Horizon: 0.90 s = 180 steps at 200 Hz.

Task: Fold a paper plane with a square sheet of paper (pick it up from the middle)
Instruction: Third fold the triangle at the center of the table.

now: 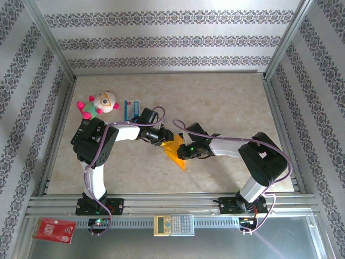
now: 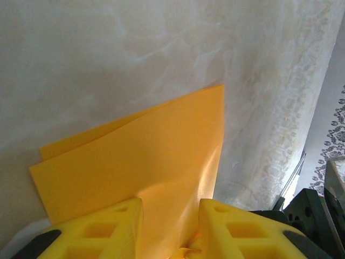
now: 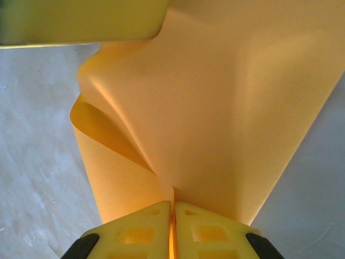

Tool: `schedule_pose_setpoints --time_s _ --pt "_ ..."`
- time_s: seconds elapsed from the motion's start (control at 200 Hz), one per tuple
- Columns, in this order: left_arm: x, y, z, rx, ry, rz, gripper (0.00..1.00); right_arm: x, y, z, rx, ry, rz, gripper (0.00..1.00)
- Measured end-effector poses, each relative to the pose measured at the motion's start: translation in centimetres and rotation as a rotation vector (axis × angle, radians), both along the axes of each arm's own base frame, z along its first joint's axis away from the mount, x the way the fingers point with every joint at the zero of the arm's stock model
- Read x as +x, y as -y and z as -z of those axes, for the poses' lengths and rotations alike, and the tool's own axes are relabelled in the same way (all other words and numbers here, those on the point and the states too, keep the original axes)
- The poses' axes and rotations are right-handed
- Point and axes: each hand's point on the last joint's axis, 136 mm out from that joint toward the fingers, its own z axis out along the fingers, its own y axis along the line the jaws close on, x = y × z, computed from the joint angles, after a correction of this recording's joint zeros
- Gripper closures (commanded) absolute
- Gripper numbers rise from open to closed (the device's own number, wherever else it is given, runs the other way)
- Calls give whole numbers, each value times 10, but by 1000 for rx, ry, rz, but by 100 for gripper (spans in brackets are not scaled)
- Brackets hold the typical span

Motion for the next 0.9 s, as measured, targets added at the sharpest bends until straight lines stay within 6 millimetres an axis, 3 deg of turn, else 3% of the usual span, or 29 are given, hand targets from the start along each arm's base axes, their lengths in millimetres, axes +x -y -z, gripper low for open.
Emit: schedule_pose_setpoints --time_s 0.899 --pt "1 1 0 -6 -3 4 66 2 3 1 -6 -1 -12 90"
